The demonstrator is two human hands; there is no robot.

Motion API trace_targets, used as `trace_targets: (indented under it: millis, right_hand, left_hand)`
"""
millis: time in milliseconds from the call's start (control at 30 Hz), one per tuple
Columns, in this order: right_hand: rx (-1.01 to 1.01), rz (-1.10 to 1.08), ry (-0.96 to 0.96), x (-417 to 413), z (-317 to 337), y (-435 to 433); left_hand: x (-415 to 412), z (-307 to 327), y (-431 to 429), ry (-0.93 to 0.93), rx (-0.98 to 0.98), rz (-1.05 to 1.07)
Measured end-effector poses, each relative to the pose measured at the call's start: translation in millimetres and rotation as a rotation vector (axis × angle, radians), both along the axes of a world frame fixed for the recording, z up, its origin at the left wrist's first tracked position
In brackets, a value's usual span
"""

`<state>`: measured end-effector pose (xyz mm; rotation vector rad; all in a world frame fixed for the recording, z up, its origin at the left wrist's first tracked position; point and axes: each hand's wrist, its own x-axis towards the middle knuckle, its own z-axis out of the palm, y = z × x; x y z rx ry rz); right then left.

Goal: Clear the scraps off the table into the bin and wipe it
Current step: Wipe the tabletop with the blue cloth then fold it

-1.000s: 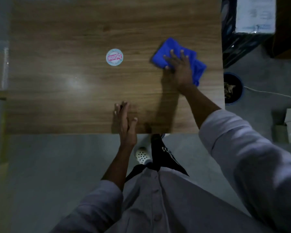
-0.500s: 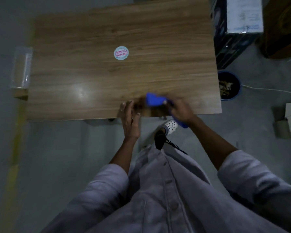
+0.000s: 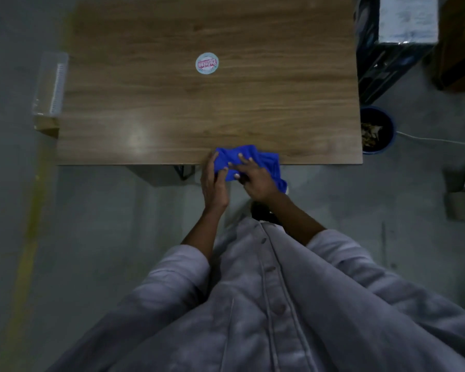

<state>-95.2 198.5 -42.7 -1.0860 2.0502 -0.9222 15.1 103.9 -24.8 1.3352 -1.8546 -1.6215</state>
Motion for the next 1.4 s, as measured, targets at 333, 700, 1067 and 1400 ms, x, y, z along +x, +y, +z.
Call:
trace_targets:
  millis: [333, 700, 1067, 1400]
  right_hand:
    - [-0.074, -0.664, -0.344, -28.6, 66.5, 49.2]
    - [0.24, -0.243, 0.348, -78.4, 30.7, -26.8]
    - [0.311, -0.158, 0.483, -133.9, -11.1, -55.3]
    - [0.366, -0.412, 0.402, -21.9, -6.1, -82.4]
  left_hand:
    - [18.7, 15.2, -25.9, 0.04, -0.034, 0.012]
    - [-24.9, 2.3, -86.1, -0.089, -0.232, -0.006]
    - [-16.5, -29.2, -144.0, -0.39, -0.562, -0.42]
    - [-0.7, -14.3, -163.6, -0.354, -0.465, -0.643]
